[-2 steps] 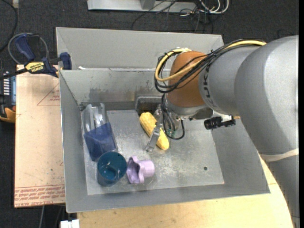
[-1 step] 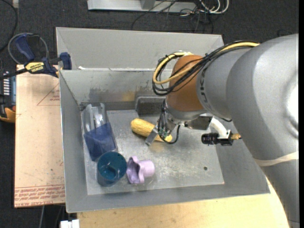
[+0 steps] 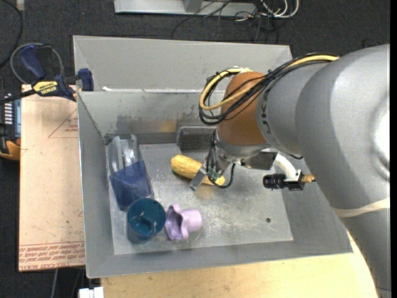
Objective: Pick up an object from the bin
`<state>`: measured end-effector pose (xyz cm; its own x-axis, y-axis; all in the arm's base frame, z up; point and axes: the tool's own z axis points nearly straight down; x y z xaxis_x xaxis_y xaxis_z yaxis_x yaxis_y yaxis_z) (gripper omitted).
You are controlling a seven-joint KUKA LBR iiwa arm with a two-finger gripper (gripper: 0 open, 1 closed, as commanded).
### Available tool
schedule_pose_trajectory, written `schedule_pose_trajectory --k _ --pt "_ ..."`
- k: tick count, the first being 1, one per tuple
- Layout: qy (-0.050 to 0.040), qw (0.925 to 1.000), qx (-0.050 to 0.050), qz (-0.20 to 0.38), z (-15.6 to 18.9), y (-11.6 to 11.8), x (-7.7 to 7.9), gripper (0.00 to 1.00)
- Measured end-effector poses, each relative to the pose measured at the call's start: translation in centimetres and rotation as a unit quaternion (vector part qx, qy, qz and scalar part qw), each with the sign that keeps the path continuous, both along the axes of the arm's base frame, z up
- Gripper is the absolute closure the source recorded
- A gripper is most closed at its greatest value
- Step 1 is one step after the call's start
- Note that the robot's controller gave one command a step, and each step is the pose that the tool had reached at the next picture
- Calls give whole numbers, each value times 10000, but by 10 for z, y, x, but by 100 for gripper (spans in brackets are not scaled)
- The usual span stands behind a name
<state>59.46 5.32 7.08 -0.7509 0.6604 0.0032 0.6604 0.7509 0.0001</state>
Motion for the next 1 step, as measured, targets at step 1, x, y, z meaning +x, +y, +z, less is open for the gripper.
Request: schedule_pose_trajectory --k 1 --pt "6 10000 1 7 8 0 -1 100"
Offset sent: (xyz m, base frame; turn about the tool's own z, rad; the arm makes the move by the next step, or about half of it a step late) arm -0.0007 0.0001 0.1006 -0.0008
